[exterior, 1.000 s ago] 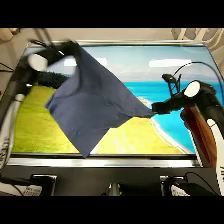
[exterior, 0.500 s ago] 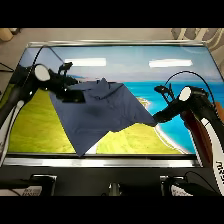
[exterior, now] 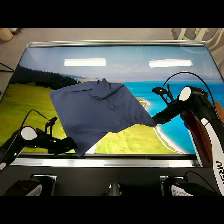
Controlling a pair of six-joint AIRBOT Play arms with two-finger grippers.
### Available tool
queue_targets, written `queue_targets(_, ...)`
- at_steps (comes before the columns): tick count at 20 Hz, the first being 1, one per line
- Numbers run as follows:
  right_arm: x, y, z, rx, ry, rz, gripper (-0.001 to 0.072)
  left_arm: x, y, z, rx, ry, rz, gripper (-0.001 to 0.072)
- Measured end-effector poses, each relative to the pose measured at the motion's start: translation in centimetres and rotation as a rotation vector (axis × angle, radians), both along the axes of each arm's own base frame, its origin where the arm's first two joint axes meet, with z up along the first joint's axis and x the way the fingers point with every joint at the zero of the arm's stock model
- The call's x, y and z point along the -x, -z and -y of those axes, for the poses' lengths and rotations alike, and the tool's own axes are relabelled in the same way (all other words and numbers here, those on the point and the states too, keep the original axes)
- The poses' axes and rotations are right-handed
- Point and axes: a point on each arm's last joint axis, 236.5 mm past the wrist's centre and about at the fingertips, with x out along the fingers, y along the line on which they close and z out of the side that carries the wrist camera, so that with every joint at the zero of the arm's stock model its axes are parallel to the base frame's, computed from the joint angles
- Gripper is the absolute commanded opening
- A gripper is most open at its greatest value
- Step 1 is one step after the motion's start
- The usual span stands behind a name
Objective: Fold the shirts.
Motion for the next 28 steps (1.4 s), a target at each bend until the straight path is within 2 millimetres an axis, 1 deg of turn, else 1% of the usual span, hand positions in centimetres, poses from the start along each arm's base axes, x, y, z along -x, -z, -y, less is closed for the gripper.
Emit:
queue_targets(2,0.1,0.0,-0.1,-0.002,-0.002,-0.003,0.0016,0.4,1.0,0.4,0.026,-0.047,-0.017,0.0535)
queue_targets(5,0.2,0.0,-0.1,-0.004,-0.003,-0.007,0.0016,-0.5,2.0,1.1,0.052,-0.116,-0.009,0.0535)
queue_targets(7,0.2,0.0,-0.1,-0.006,-0.003,-0.010,0.0016,-1.0,2.4,1.9,0.076,-0.153,-0.016,0.0527)
queue_targets(8,0.2,-0.1,-0.1,-0.006,-0.003,-0.007,0.0016,-1.4,2.7,2.2,0.084,-0.174,-0.014,0.0485)
queue_targets(9,0.0,-0.4,-0.1,-0.007,-0.001,0.002,0.0016,-1.9,3.0,2.5,0.091,-0.198,-0.012,0.0342)
queue_targets(10,-0.3,-0.8,-0.2,-0.007,0.006,0.014,0.0016,-2.5,3.3,2.5,0.090,-0.217,0.002,0.0112)
queue_targets(11,-0.8,-1.6,-0.2,-0.008,0.017,0.041,0.0016,-3.3,3.5,2.4,0.083,-0.222,0.035,0.0027)
queue_targets(12,-1.7,-2.7,-0.2,-0.010,0.026,0.082,0.0016,-4.5,3.0,2.4,0.088,-0.209,0.081,0.0025)
queue_targets(13,-2.8,-4.3,-0.2,-0.012,0.032,0.138,0.0016,-6.0,1.7,2.8,0.114,-0.184,0.137,0.0025)
queue_targets(14,-4.3,-6.7,-0.2,-0.016,0.044,0.222,0.0015,-8.0,-0.8,3.5,0.155,-0.146,0.226,0.0025)
queue_targets(15,-5.7,-9.5,-0.1,-0.016,0.054,0.310,0.0015,-9.8,-3.9,4.1,0.193,-0.090,0.321,0.0025)
queue_targets(16,-7.2,-13.4,0.2,-0.010,0.065,0.428,0.0015,-12.0,-8.5,4.5,0.223,-0.025,0.462,0.0025)
queue_targets(17,-8.6,-18.5,0.7,0.000,0.081,0.573,0.0015,-14.4,-14.0,4.6,0.245,0.011,0.628,0.0025)
queue_targets(18,-9.2,-23.5,1.4,0.016,0.101,0.709,0.0015,-16.0,-20.8,4.4,0.257,0.052,0.812,0.0025)
queue_targets(19,-9.2,-29.9,2.4,0.041,0.131,0.877,0.0015,-16.9,-27.7,3.7,0.251,0.068,0.997,0.0025)
queue_targets(20,-8.0,-36.8,3.7,0.066,0.171,1.056,0.0015,-16.7,-35.4,2.6,0.236,0.068,1.195,0.0025)
queue_targets(21,-5.8,-42.9,4.9,0.085,0.214,1.214,0.0015,-15.7,-42.5,1.4,0.216,0.046,1.376,0.0025)
queue_targets(22,-2.4,-48.7,6.1,0.101,0.263,1.369,0.0015,-13.4,-49.6,0.0,0.194,0.011,1.559,0.0025)
queue_targets(23,0.9,-52.7,6.9,0.104,0.302,1.485,0.0015,-10.9,-54.8,-0.9,0.176,-0.017,1.699,0.0026)
queue_targets(24,4.7,-56.4,7.6,0.104,0.335,1.600,0.0015,-7.9,-59.1,-1.5,0.165,-0.038,1.818,0.0025)
queue_targets(25,8.0,-59.0,8.3,0.111,0.361,1.692,0.0015,-5.0,-62.1,-1.9,0.159,-0.052,1.909,0.0025)
queue_targets(26,11.2,-61.1,9.0,0.124,0.389,1.773,0.0015,-2.9,-64.0,-2.0,0.155,-0.061,1.970,0.0025)
queue_targets(27,13.7,-62.5,9.6,0.135,0.409,1.833,0.0015,-1.5,-65.2,-2.1,0.151,-0.067,2.010,0.0025)
queue_targets(28,15.3,-63.3,10.0,0.143,0.425,1.867,0.0015,-0.5,-65.8,-2.1,0.140,-0.061,2.032,0.0025)
